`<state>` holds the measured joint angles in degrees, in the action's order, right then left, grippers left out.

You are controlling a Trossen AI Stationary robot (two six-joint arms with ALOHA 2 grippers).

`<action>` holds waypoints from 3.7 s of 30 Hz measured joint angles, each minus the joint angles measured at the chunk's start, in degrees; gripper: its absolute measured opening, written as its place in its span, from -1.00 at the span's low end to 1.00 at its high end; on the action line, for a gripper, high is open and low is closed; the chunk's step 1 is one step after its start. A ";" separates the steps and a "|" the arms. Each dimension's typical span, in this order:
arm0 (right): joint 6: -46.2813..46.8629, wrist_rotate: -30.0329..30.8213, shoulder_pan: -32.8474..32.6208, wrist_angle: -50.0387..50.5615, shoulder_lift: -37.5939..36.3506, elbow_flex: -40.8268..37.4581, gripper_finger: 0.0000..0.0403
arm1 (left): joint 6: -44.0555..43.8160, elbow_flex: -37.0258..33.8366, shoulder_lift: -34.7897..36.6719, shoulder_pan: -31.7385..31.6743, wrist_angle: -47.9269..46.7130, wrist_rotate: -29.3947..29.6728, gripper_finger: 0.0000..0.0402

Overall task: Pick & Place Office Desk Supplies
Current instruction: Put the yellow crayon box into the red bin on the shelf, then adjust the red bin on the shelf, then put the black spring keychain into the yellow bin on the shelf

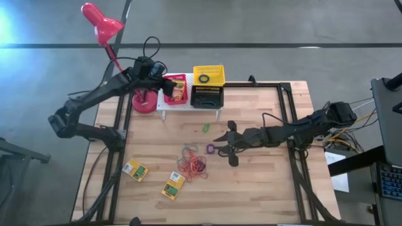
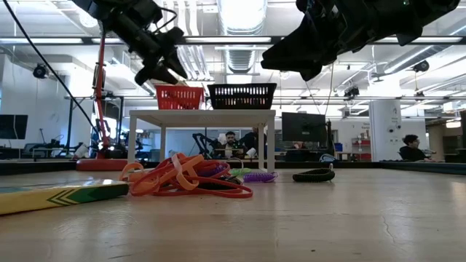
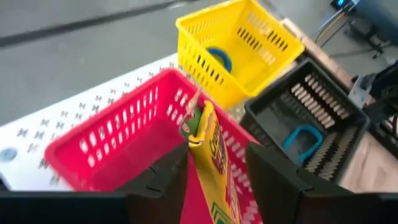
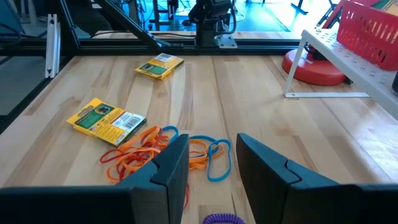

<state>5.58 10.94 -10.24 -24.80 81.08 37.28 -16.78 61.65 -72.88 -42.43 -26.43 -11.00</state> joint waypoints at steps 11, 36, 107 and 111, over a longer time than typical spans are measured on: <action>0.00 -0.01 0.00 0.00 0.00 0.00 -0.37 | 0.42 10.76 0.02 2.88 -27.32 11.96 -0.46; -0.13 0.01 0.00 -0.07 0.00 -0.02 -0.37 | -2.51 -2.19 -0.09 3.65 -10.31 20.49 -0.67; 6.20 -6.48 5.01 13.55 8.78 -7.31 -0.67 | -33.22 -41.94 -3.31 68.10 52.29 53.48 -0.67; 6.27 -10.65 4.96 13.16 4.52 -4.82 -0.85 | -33.24 -41.94 -3.41 68.10 52.60 53.48 -0.67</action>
<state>11.86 0.29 -5.28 -11.63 85.60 32.46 -50.02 19.70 -76.29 25.67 26.17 42.48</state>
